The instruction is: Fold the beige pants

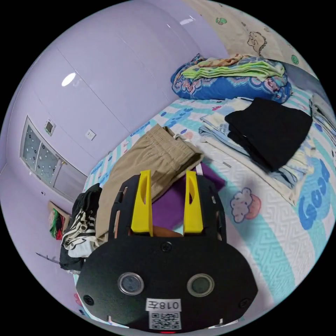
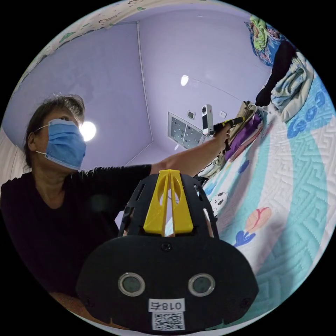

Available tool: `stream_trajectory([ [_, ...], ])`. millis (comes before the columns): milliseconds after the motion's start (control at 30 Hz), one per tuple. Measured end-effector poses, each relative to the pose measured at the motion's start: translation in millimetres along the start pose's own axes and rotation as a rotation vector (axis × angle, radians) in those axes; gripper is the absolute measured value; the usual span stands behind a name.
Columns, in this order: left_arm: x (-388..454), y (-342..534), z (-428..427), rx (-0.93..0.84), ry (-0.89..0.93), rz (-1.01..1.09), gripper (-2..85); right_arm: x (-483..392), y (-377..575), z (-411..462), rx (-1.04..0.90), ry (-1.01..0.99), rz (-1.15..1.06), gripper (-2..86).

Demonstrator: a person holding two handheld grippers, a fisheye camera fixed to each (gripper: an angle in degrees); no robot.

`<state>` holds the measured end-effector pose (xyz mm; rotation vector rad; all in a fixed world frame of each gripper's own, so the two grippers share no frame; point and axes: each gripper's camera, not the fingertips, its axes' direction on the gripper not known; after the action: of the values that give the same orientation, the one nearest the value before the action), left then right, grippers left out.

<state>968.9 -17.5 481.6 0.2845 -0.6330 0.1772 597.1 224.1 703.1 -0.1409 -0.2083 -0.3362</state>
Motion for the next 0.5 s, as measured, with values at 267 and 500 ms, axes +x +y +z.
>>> stream_trajectory([
  [267,-7.0,27.4,54.2,-0.110,-0.059,-0.057,4.7,-1.6,-6.8,-12.0,0.034,0.018,0.004,-0.5],
  [500,-137.0,165.7,-11.7,0.164,0.419,-0.561,1.2,-8.2,-10.4,-8.8,0.049,0.045,-0.005,-0.5],
])
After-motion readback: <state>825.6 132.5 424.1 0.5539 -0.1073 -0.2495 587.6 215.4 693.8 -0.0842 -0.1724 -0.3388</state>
